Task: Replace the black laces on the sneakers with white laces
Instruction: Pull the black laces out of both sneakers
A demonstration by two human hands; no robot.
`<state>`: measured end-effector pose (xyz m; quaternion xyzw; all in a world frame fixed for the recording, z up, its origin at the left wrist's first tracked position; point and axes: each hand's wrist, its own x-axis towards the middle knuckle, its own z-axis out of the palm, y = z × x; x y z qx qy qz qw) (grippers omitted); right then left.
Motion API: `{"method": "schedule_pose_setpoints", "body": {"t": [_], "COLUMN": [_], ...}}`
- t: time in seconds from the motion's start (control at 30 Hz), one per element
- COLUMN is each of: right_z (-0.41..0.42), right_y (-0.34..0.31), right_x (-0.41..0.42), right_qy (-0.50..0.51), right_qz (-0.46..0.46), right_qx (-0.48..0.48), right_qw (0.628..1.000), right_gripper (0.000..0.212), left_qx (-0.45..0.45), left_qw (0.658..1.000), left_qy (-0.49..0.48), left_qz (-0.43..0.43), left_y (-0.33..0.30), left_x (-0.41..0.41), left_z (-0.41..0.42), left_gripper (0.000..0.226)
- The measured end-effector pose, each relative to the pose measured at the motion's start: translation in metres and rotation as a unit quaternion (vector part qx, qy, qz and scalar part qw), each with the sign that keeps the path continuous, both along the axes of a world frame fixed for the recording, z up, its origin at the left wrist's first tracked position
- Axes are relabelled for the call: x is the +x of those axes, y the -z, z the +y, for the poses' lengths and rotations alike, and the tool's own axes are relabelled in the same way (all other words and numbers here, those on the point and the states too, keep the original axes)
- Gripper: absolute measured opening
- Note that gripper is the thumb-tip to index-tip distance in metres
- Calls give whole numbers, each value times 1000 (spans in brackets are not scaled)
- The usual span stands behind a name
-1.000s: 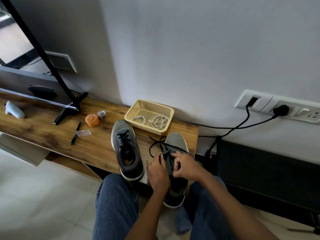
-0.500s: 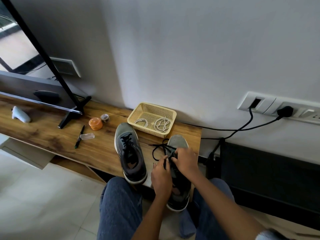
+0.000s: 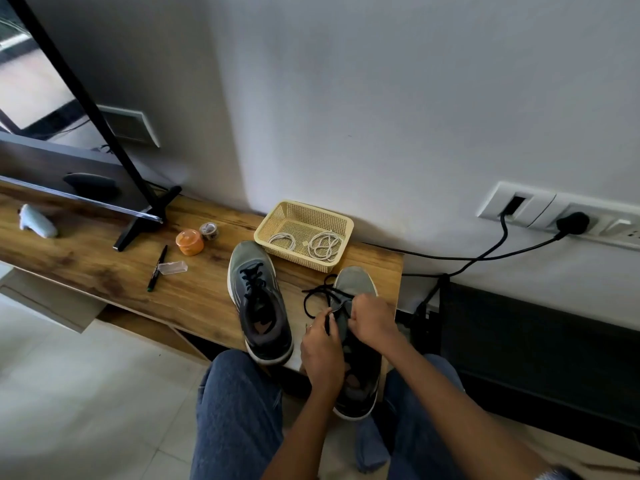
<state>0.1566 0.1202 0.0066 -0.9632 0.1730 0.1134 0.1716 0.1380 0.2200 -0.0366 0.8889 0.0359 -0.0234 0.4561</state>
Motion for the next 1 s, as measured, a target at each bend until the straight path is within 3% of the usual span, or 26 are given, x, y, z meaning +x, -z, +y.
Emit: {"method": "schedule_pose_setpoints", "body": {"t": [0.17, 0.37, 0.47, 0.63, 0.77, 0.9, 1.0], "right_z": [-16, -28, -22, -2, 7, 9, 4], "right_y": [-19, -25, -16, 4, 8, 1, -5], "right_x": [-30, -42, -30, -4, 3, 6, 4], "right_qy": [-12, -36, -4, 43, 29, 28, 27], "right_qz": [18, 8, -34, -61, -52, -11, 32], "right_qx": [220, 283, 244, 33, -66, -39, 46], "right_qw": [975, 958, 969, 997, 996, 999, 998], "right_gripper": [23, 10, 16, 28, 19, 13, 27], "left_qx": [-1, 5, -1, -5, -4, 7, 7], "left_qw": [1000, 1000, 1000, 999, 999, 1000, 1000], "left_qy": [-8, 2, 20, 33, 36, 14, -4], "left_qz": [5, 3, -6, -4, -5, -2, 4], "left_y": [-1, -4, -5, -5, -5, -4, -4], "left_x": [-1, -1, -2, -2, -1, 0, 0], "left_z": [-1, 1, 3, 4, 5, 3, 0], "left_gripper": [30, 29, 28, 28, 28, 29, 29]}}
